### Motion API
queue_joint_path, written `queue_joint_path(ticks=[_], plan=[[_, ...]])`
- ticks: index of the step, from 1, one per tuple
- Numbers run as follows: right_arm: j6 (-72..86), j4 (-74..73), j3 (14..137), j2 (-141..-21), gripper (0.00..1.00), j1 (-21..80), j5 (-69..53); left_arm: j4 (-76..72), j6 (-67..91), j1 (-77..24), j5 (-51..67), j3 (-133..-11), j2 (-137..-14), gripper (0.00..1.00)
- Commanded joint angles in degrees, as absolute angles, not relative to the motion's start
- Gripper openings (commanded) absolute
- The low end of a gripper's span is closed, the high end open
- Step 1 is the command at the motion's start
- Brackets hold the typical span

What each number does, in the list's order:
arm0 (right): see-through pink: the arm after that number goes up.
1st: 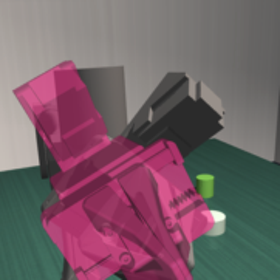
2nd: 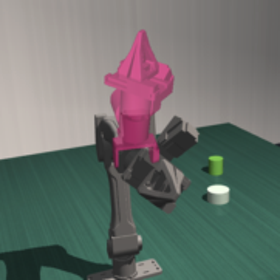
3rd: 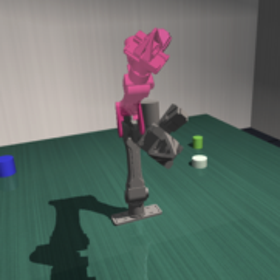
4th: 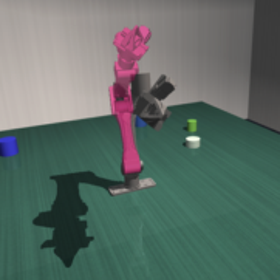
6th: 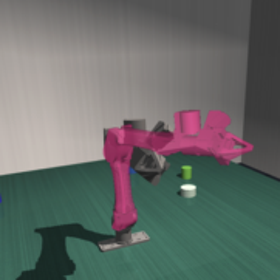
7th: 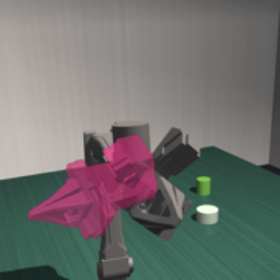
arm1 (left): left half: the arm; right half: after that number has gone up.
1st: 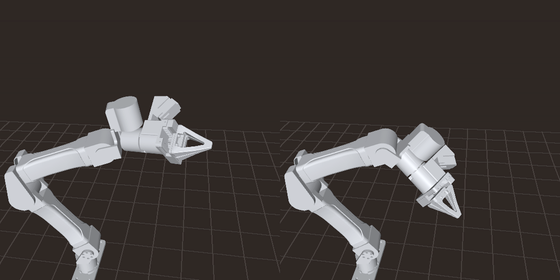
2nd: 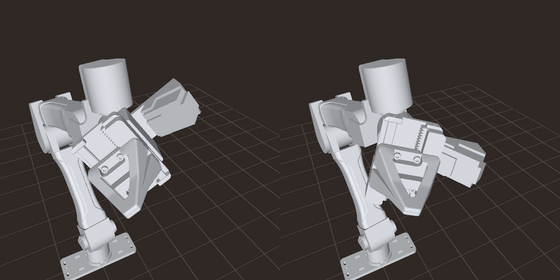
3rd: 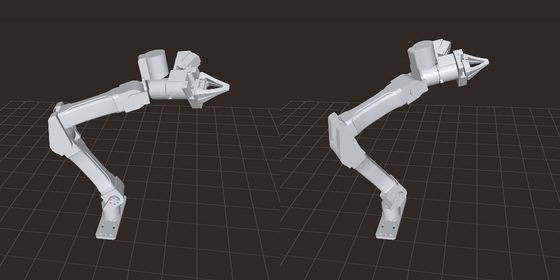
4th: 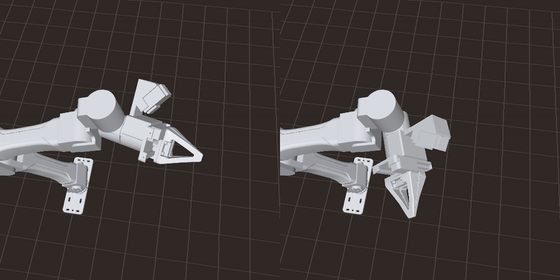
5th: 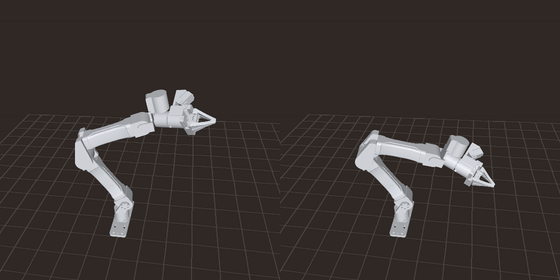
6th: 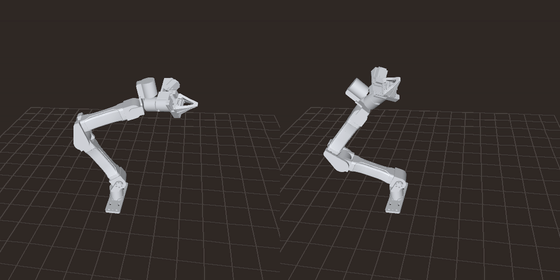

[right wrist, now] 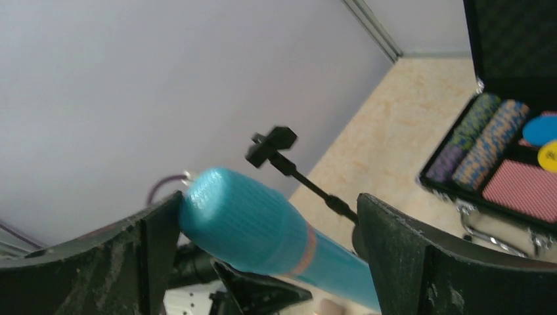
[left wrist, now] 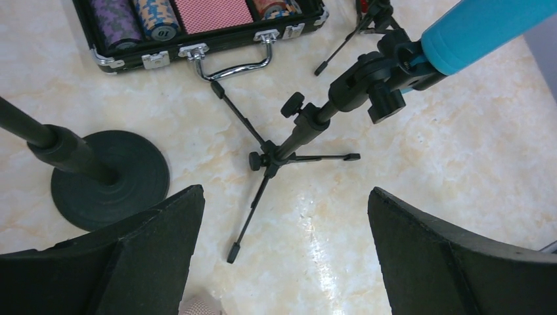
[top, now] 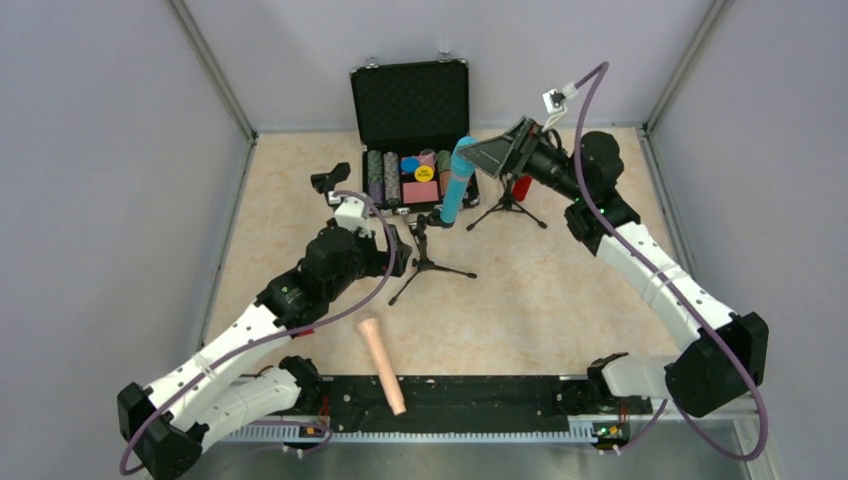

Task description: Attach the microphones to the stand

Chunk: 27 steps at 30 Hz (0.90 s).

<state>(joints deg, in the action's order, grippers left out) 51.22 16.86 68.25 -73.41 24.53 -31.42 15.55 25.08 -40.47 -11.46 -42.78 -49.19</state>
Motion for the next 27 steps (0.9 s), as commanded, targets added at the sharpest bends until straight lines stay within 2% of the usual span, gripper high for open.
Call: queue_joint_path(ticks=[1, 10, 17, 27], plan=[[43.49, 15.81, 62.35, -71.1, 0.99, 24.91, -32.23, 17.17, 22.25, -40.19, -14.94, -48.06, -48.79, 0.99], [31.77, 6.48, 51.93, -67.29, 0.99, 24.89, -31.03, 20.96, 14.01, -39.21, -12.59, -62.01, -50.53, 0.98], [30.51, 7.45, 46.61, -64.15, 0.99, 24.88, -31.68, 23.16, 9.59, -36.85, -12.17, -69.77, -53.82, 0.97], [28.76, 8.43, 43.51, -64.83, 0.99, 24.88, -32.56, 29.53, 7.73, -23.45, -9.55, -75.54, -57.39, 0.97]])
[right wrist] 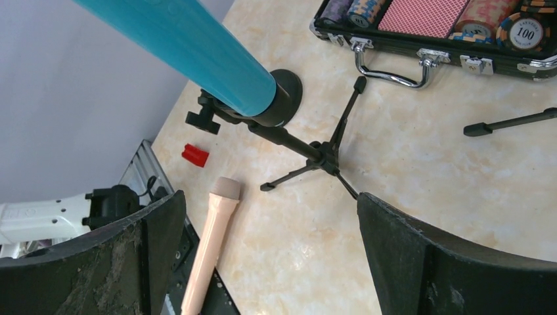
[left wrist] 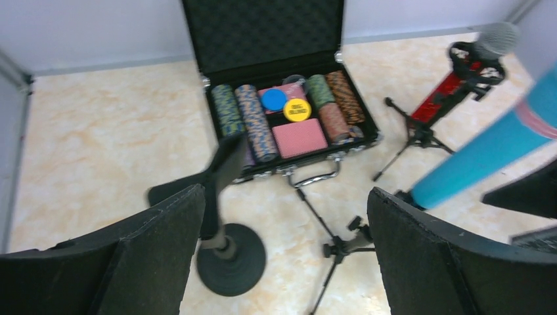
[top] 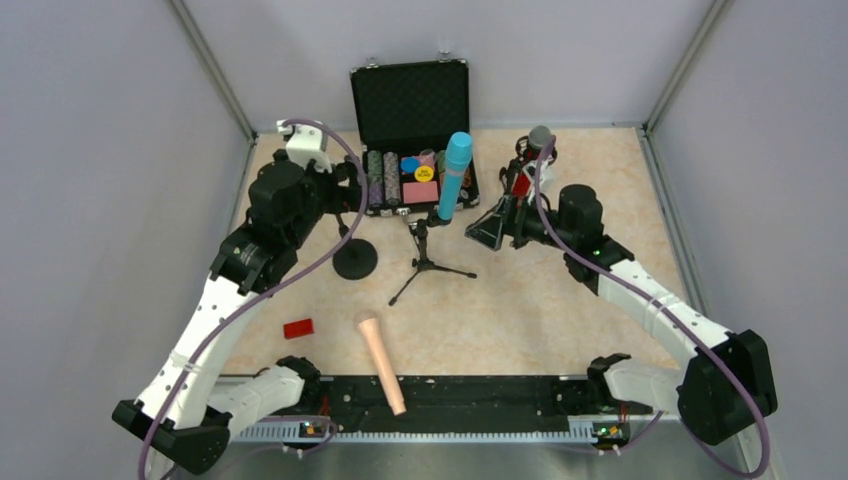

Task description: Attach the microphones to the stand

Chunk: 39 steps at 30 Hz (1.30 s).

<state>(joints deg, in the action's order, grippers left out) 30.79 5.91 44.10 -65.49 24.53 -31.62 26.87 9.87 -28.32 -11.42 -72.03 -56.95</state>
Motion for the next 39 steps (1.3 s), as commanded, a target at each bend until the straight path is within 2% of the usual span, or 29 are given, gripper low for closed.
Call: queue_joint_path(ticks=[1, 7, 17, 22, 33, 35, 37, 39], plan=[[28.56, 8.44, 43.31, -64.87, 0.99, 24.89, -32.48, 30.33, 7.1, -22.34, -9.16, -75.66, -57.72, 0.97], [27.72, 6.87, 42.95, -65.13, 0.99, 24.89, -32.19, 33.19, 2.04, -18.97, -3.1, -74.88, -59.86, 0.93], [27.62, 6.53, 42.12, -65.14, 0.99, 24.97, -32.78, 31.19, 0.44, -17.4, -7.58, -72.42, -57.8, 0.94], [27.34, 6.72, 41.84, -65.43, 0.99, 24.93, -33.53, 28.58, -3.84, -17.4, -5.47, -70.57, -56.69, 0.93], [27.51, 6.77, 41.77, -65.55, 0.99, 24.96, -34.03, 30.49, -7.05, -16.96, -0.26, -75.53, -65.78, 0.89], [27.33, 6.62, 41.67, -65.48, 0.99, 25.03, -33.89, 30.75, -7.14, -16.96, 1.81, -76.25, -66.79, 0.85], [27.11, 6.17, 41.74, -65.48, 0.99, 24.98, -33.68, 30.19, -7.0, -16.96, 2.49, -76.3, -67.3, 0.73], [27.0, 5.86, 41.66, -65.32, 0.99, 24.95, -33.66, 29.73, -7.27, -16.96, 1.89, -75.97, -67.25, 0.57]])
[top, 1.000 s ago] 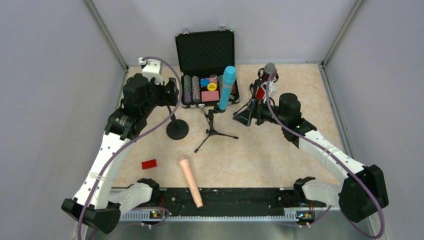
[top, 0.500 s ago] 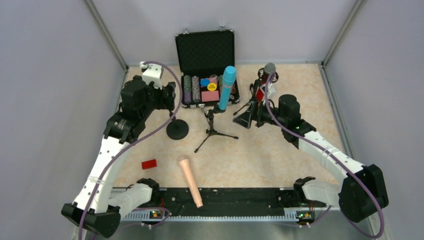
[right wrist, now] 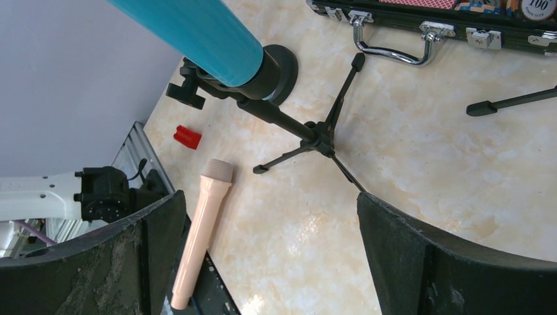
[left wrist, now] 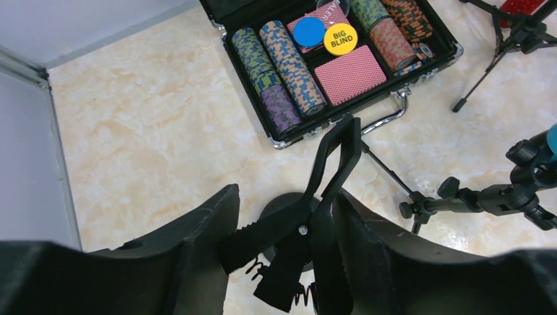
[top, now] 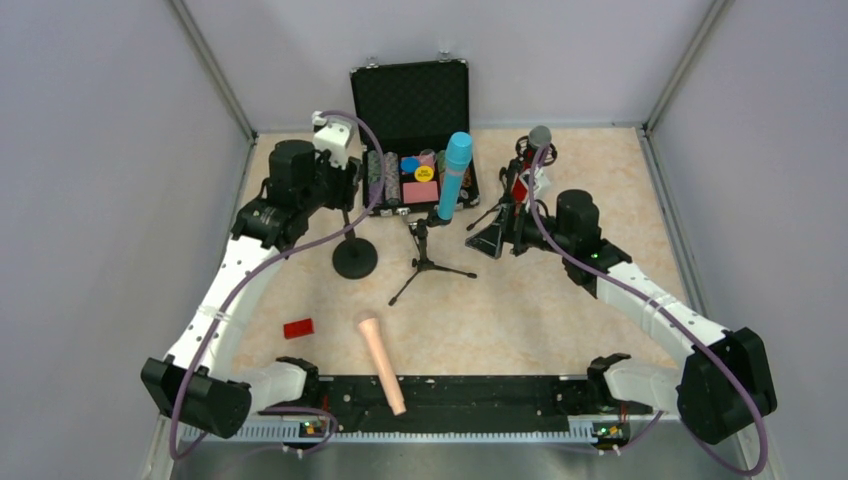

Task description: Attach the microphones to the stand

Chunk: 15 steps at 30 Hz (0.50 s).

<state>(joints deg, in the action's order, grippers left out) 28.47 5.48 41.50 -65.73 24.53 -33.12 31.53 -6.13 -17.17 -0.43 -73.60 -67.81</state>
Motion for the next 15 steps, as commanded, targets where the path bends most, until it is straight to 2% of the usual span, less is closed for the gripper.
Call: queue_joint_path(ticks=[1, 3, 7, 8, 11, 15], plan=[[26.98, 5.81, 41.59, -65.17, 0.99, 24.99, -33.6, 29.49, -7.4, -16.92, 1.28, -75.66, -67.05, 0.49], [26.82, 5.82, 41.51, -65.08, 0.99, 24.97, -33.53, 28.61, -7.87, -16.89, 0.9, -74.53, -66.28, 0.39], [26.46, 5.51, 41.73, -65.15, 0.99, 24.96, -33.39, 26.57, -8.35, -16.89, 0.77, -71.77, -64.46, 0.35], [26.6, 5.5, 41.8, -65.17, 0.99, 24.97, -33.47, 26.17, -8.57, -16.9, 0.59, -71.26, -63.95, 0.3], [26.68, 5.78, 41.75, -65.13, 0.99, 24.97, -33.4, 24.27, -9.32, -16.94, 0.53, -69.43, -62.17, 0.01], [27.04, 6.19, 41.88, -65.33, 0.99, 24.96, -33.55, 21.3, -9.82, -16.93, 1.2, -67.38, -59.28, 0.0]])
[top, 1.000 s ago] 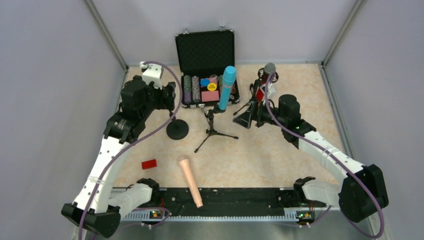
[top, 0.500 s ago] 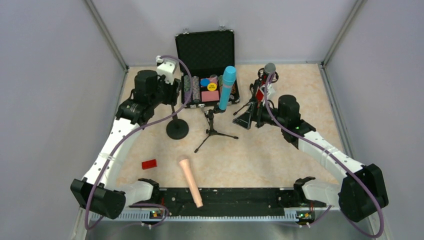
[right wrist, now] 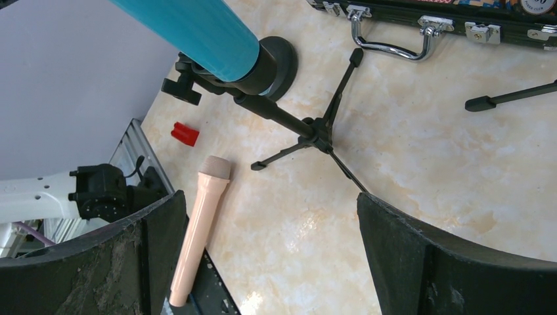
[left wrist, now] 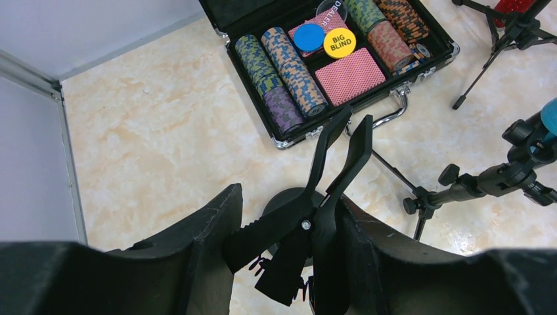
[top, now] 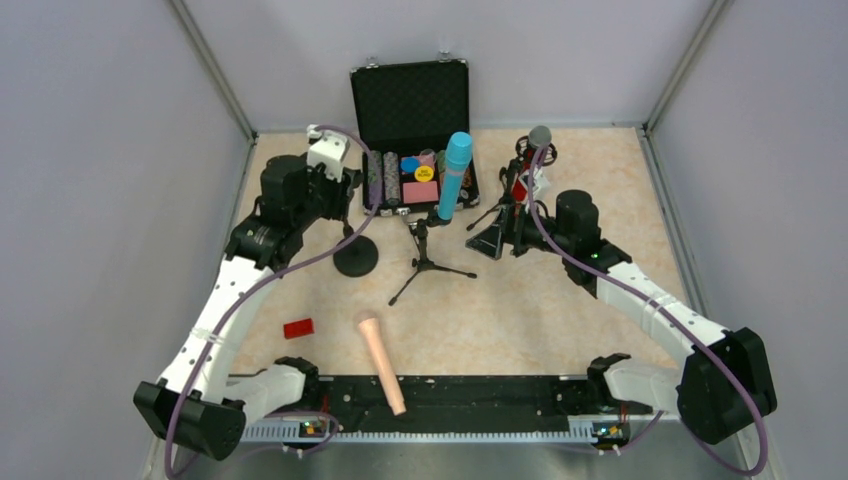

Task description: Attach the microphones to the stand

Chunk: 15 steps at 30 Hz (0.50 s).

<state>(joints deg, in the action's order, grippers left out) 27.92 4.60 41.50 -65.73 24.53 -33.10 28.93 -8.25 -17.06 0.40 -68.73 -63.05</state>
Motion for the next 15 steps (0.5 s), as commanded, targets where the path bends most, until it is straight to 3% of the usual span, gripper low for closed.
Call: queue_joint_path(ticks=[1, 15], plan=[[27.14, 6.23, 41.78, -65.28, 0.99, 24.94, -33.54, 20.4, -9.93, -16.9, 1.75, -67.14, -58.1, 0.0], [27.26, 6.6, 41.57, -64.99, 0.99, 24.98, -32.96, 20.86, -9.16, -16.96, 6.88, -69.82, -48.77, 0.0]])
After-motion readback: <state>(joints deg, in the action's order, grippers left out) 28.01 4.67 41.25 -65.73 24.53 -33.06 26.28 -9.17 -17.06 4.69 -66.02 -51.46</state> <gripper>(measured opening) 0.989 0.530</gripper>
